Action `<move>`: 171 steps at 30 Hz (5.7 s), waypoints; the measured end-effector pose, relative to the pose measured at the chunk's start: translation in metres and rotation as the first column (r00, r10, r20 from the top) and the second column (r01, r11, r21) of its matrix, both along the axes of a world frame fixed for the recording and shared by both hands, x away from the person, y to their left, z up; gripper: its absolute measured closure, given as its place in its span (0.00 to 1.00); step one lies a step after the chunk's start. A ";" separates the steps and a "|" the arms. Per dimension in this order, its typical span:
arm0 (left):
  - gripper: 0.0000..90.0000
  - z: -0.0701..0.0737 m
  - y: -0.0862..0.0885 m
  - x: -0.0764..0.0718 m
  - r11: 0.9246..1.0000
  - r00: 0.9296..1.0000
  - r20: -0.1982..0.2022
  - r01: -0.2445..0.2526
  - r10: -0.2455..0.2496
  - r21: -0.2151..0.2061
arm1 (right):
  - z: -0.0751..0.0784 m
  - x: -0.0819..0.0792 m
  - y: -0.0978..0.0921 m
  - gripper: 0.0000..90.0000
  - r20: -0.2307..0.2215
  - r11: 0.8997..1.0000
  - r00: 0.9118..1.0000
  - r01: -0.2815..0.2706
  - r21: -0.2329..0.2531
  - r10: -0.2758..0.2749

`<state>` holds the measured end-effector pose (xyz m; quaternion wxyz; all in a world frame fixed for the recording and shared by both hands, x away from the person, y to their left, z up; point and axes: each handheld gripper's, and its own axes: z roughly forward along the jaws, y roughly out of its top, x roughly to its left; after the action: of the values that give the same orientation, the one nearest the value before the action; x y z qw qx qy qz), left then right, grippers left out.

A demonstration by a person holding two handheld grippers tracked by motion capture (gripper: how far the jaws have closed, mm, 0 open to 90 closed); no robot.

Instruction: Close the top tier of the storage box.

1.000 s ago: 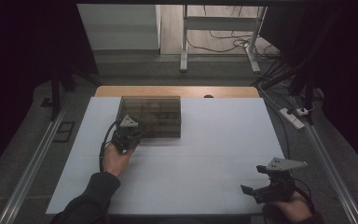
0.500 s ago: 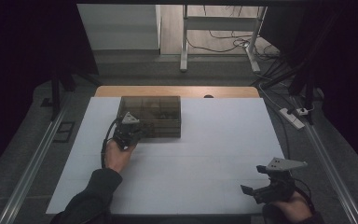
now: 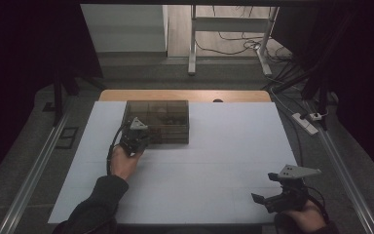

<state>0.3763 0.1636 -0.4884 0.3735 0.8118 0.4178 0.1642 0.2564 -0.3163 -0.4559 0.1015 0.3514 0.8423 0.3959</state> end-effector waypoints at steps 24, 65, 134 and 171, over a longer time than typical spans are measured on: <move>0.88 0.007 0.007 -0.007 0.999 1.000 -0.009 -0.001 0.001 -0.039 | 0.000 -0.001 0.000 0.00 0.004 1.000 1.000 -0.002 0.004 0.002; 0.48 0.015 0.003 -0.025 0.997 0.997 -0.051 0.049 -0.052 -0.058 | 0.000 -0.001 -0.001 0.00 0.005 1.000 1.000 -0.007 0.012 0.007; 0.00 0.026 0.001 -0.063 0.977 0.989 -0.020 0.142 -0.147 -0.156 | 0.001 -0.001 0.000 0.00 0.007 1.000 1.000 -0.012 0.008 0.012; 0.00 0.026 0.027 -0.103 0.967 0.993 0.000 0.117 -0.120 -0.228 | 0.001 -0.002 0.000 0.00 0.008 1.000 1.000 -0.015 0.009 0.015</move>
<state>0.2734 0.1903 -0.4625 0.4704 0.7882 0.3872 0.0870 0.2548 -0.3165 -0.4551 0.1007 0.3441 0.8427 0.4017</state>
